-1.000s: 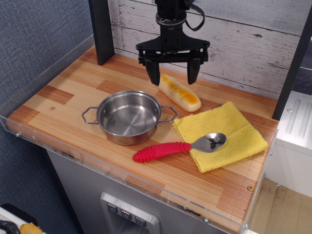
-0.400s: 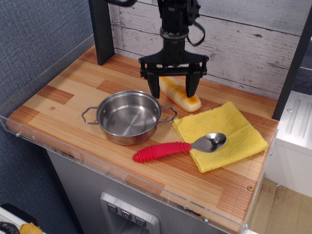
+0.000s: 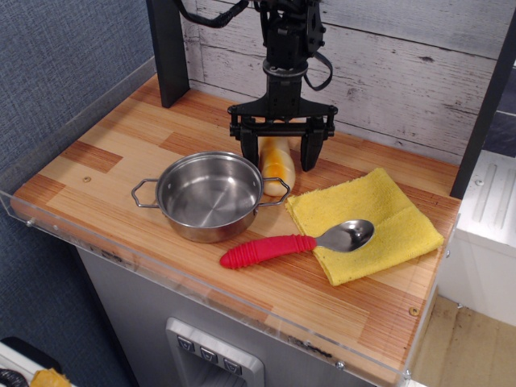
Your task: Pick up the bread and put it in the pot
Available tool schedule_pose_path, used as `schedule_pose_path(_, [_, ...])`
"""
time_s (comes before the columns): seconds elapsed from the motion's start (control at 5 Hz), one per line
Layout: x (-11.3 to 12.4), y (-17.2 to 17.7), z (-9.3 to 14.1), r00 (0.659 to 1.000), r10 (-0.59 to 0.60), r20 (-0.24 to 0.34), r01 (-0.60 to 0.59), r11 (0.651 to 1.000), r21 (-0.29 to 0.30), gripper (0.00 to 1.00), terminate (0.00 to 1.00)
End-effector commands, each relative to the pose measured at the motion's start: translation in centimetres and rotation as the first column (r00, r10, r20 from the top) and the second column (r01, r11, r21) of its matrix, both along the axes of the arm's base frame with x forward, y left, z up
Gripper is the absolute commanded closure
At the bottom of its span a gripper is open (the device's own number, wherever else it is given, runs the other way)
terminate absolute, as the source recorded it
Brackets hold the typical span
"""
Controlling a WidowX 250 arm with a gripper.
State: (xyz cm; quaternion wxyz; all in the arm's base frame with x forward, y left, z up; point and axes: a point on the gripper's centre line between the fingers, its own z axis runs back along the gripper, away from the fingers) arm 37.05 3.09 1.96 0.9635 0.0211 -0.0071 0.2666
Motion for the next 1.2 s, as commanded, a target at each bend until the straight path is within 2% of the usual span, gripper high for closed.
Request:
schedule_pose_path(0.0, [0.4,-0.1,1.0,1.000,0.007,0.015,-0.007,1.000,0.015,0.00,0.00])
schedule_pose_path(0.2, [0.3,-0.4,0.9,1.000,-0.001,0.010,0.001,1.000,0.013,0.00,0.00])
schedule_pose_path(0.4, [0.3,-0.5,1.0,0.998,-0.055,0.014,0.055,0.998,0.028,1.00,0.00])
schedule_pose_path(0.6, [0.6,-0.5,1.1,0.993,-0.119,0.001,0.119,0.991,0.053,1.00,0.00])
schedule_pose_path(1.0, [1.7,-0.5,2.2,0.958,-0.284,0.034,0.281,0.957,0.069,1.00,0.00])
